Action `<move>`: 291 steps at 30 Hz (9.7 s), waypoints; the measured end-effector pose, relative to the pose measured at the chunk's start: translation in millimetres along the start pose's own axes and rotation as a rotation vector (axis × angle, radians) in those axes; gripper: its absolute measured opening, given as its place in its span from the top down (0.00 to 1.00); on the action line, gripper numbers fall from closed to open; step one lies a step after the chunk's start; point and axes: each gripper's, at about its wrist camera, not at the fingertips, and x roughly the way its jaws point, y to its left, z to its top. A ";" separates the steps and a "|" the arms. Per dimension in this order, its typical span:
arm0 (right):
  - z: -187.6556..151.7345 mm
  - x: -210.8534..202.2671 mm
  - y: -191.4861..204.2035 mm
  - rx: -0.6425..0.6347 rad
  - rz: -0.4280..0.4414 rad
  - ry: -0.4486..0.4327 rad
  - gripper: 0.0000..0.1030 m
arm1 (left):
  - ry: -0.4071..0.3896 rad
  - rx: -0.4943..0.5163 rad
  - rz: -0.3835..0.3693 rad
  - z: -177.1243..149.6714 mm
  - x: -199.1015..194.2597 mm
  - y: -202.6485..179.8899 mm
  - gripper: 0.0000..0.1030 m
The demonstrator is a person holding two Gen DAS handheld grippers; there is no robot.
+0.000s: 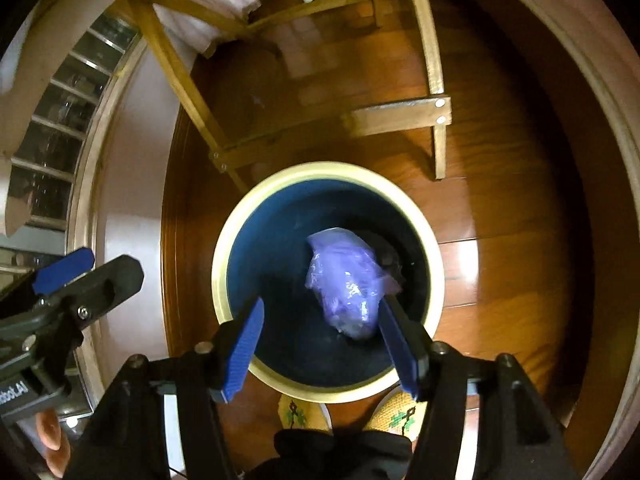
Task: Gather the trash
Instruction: 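Raise both open tools from the bin back toward the table, then grasp the white milk carton with the left tool while the right tool grasps the green box, then carry the milk carton and green box over the bin and release both, then raise both open tools from the bin back toward the table, then grasp the crumpled white paper with the left tool while the right tool grasps the yellow paper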
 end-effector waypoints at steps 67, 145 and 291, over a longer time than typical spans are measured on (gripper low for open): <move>175.5 -356.4 100.2 -0.107 0.078 -0.216 0.53 | -0.346 0.024 -0.004 169.6 -382.8 -8.6 0.17; 229.6 -344.2 62.1 -0.177 0.152 -0.195 0.76 | -0.208 -0.014 0.008 226.0 -317.6 -45.7 0.62; 379.4 -304.4 -17.2 -0.321 -0.061 -0.154 0.45 | -0.075 -0.222 -0.053 358.9 -241.0 -118.6 0.06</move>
